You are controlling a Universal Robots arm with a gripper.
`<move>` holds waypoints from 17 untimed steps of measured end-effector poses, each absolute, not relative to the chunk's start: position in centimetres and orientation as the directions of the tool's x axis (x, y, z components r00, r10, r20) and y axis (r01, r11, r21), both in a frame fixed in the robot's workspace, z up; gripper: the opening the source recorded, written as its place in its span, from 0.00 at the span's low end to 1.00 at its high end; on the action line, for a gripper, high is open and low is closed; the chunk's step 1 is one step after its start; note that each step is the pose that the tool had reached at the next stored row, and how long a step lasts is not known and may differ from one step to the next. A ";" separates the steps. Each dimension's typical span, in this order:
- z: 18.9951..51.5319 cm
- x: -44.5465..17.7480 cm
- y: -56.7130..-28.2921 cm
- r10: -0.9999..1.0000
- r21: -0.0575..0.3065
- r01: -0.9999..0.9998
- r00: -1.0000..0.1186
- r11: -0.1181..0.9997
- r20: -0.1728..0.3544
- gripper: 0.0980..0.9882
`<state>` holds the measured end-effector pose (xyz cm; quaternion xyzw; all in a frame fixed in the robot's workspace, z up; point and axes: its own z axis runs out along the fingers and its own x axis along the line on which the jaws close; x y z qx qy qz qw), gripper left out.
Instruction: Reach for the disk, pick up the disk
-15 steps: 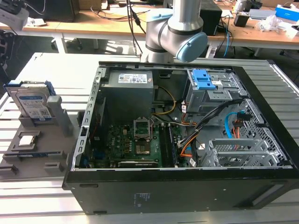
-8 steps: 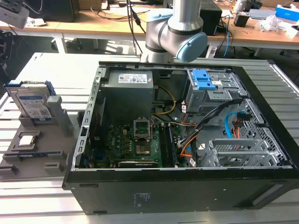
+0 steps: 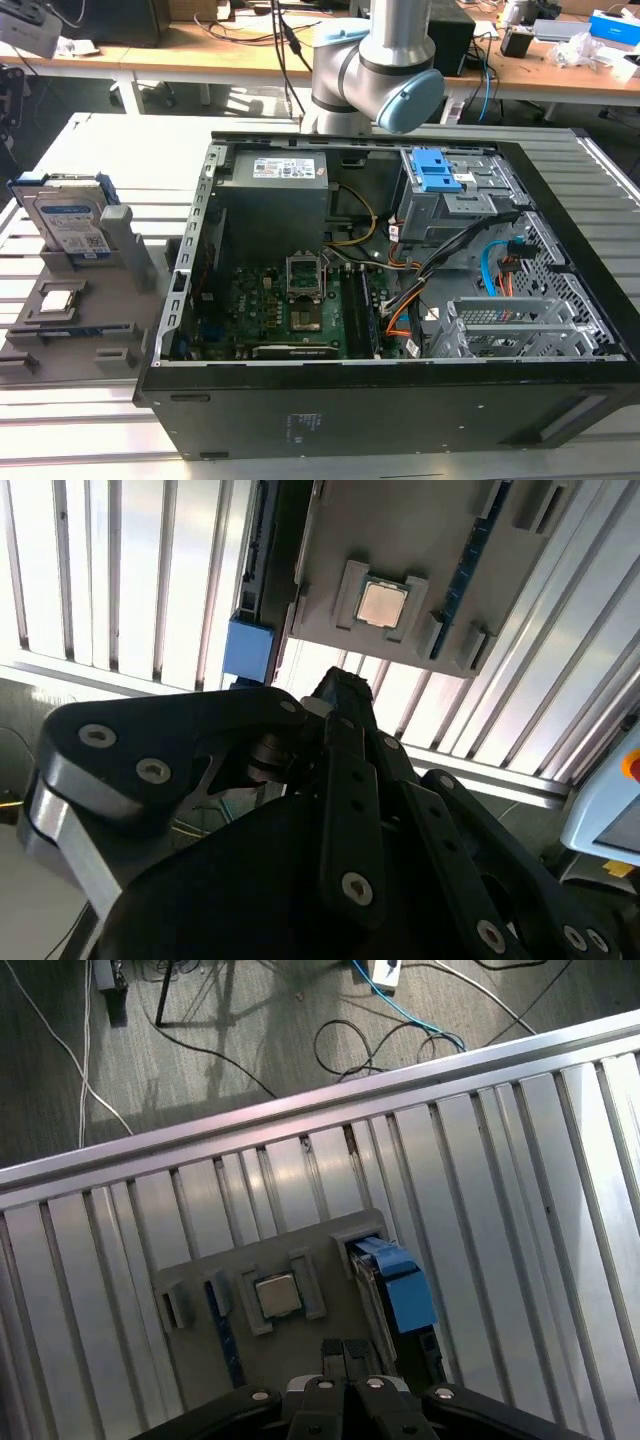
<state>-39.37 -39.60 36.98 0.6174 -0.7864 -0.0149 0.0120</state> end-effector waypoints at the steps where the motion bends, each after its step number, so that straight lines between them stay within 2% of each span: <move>1: 37.0 -39.4 -39.6 -0.974 0.038 -0.973 -0.228 0.228 0.000 0.01; 9: 37.0 -39.4 -39.6 -0.990 0.038 -0.989 -0.143 0.143 0.000 0.01; 13: 37.0 -39.4 -39.6 -0.999 0.038 -0.998 -0.053 0.053 0.000 0.01; 17: 37.0 -39.4 -39.6 -1.000 0.038 -0.999 -0.012 0.012 0.000 0.01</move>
